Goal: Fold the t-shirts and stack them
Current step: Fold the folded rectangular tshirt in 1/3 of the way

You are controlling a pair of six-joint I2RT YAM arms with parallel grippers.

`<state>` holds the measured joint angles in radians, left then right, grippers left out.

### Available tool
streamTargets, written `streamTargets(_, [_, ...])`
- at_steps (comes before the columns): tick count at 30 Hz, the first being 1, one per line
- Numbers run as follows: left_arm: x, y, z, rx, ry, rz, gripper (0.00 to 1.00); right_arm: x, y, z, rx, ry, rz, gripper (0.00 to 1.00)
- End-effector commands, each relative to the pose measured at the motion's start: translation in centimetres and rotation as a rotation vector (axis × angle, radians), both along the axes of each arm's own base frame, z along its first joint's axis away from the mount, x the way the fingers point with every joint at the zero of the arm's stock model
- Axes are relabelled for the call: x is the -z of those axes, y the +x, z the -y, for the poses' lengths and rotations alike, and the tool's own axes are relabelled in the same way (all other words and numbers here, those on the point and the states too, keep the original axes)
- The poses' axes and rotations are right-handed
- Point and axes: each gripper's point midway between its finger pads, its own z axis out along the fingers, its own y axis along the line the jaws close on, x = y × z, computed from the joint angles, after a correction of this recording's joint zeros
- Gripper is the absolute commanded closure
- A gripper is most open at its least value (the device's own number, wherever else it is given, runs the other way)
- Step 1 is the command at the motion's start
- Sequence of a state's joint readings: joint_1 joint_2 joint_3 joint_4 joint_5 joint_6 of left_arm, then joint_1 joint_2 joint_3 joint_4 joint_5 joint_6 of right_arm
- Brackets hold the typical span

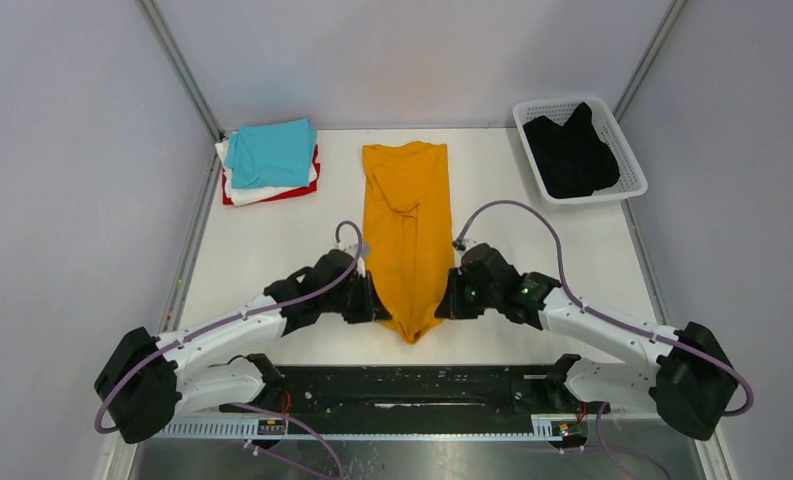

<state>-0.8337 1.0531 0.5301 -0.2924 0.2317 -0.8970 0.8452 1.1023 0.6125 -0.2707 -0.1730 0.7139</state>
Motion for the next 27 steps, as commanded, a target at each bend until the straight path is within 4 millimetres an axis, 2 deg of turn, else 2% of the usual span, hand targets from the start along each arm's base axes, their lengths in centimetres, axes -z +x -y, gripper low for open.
streamTargets(1, [-3.6, 6.8, 0.9, -0.088, -0.026, 0.169, 1.00, -2.2, 6.3, 0.1, 0.107, -0.027, 0.123, 0.98])
streamTargets(6, [-3.4, 12.8, -0.3, -0.204, 0.018, 0.180, 1.00, -3.4, 11.7, 0.2, 0.195, -0.014, 0.149, 0.98])
streamTargets(14, [-4.6, 20.7, -1.4, -0.291, 0.070, 0.240, 1.00, -4.2, 19.1, 0.7, 0.270, -0.041, 0.187, 0.97])
streamTargets(17, [-4.6, 22.8, -1.3, -0.289, 0.074, 0.242, 1.00, -3.8, 21.0, 0.3, 0.270, -0.033, 0.169, 0.96])
streamTargets(21, [-3.7, 25.1, -1.9, -0.302, 0.110, 0.224, 1.00, -3.2, 23.2, 0.2, 0.281, -0.026, 0.148, 0.94])
streamTargets(27, [-1.7, 27.5, -2.4, -0.322, 0.166, 0.195, 1.00, -2.0, 26.0, 0.6, 0.311, -0.034, 0.132, 0.90])
